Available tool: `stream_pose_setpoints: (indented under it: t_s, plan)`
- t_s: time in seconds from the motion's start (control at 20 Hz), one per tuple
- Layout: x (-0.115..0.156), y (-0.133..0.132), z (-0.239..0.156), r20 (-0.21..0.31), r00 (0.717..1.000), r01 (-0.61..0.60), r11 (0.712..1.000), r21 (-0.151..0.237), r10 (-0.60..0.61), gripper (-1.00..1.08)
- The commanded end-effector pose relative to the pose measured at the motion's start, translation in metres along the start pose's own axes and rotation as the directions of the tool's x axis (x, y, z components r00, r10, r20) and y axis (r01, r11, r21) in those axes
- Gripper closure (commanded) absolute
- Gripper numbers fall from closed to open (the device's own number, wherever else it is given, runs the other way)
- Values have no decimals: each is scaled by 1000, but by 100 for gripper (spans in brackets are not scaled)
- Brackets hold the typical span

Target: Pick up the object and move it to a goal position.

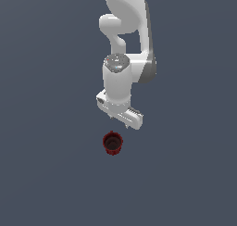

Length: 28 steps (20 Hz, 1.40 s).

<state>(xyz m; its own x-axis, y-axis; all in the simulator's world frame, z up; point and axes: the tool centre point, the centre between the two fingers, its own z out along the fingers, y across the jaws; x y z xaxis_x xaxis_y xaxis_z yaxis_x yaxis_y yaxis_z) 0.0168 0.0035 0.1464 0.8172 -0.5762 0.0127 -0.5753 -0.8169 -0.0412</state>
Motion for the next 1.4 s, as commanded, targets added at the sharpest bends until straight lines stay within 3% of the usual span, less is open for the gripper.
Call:
stream_pose_setpoints:
  t_s: [0.0, 0.2, 0.45, 0.9, 1.35]
  plan:
    - [3, 1, 4, 0, 997, -81, 997, 4, 81, -60]
    - [9, 4, 11, 0, 978, -207, 978, 11, 207, -60]
    - [16, 8, 19, 0, 933, -360, 933, 18, 360, -60]
    - [28, 15, 32, 3, 797, -603, 797, 31, 603, -60]
    - [36, 20, 41, 5, 676, -736, 675, 40, 737, -60]
